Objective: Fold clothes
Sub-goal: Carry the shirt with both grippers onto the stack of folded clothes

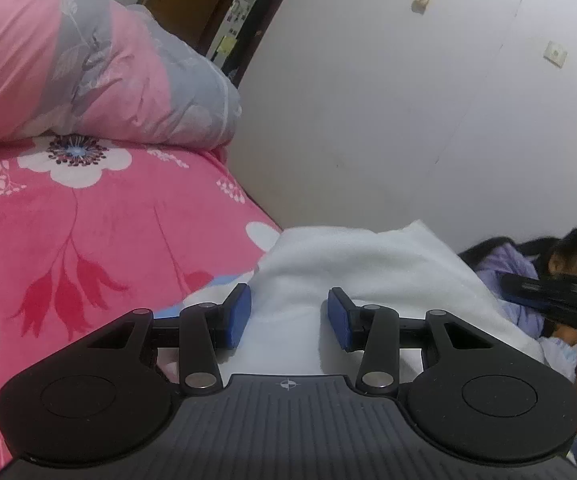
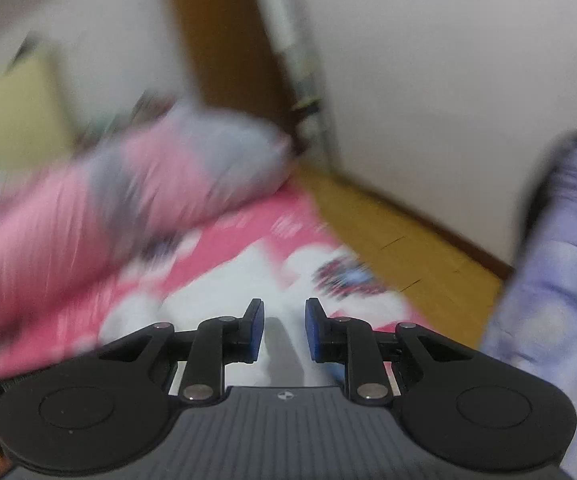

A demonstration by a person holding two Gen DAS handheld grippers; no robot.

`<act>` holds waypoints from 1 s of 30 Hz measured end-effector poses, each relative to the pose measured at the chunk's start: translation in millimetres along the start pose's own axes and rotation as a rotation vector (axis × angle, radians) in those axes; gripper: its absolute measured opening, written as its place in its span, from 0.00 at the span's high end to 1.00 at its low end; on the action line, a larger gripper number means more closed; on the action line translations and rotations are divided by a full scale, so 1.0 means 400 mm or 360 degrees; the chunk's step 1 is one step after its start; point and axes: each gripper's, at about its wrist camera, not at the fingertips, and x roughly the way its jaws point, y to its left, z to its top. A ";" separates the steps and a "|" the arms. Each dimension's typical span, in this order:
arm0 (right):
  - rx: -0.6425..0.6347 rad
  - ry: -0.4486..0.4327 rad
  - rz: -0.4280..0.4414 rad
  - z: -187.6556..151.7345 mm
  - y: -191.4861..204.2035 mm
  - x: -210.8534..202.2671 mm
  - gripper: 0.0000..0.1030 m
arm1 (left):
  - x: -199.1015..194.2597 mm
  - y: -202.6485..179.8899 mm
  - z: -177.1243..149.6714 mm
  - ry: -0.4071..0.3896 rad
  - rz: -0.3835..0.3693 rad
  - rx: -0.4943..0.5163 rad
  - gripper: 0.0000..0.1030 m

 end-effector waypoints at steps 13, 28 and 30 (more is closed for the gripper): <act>0.0067 -0.0149 0.0036 -0.292 -0.131 -0.254 0.76 | -0.013 -0.011 0.002 -0.0150 0.0055 0.0006 0.49; 0.0281 -0.0381 0.0123 -0.644 0.002 -0.542 0.75 | 0.117 -0.248 0.025 0.0219 0.0201 0.0328 0.42; 0.0180 -0.0360 0.0008 -0.661 0.031 -0.565 0.75 | 0.061 -0.239 0.032 0.0153 0.0123 0.0246 0.42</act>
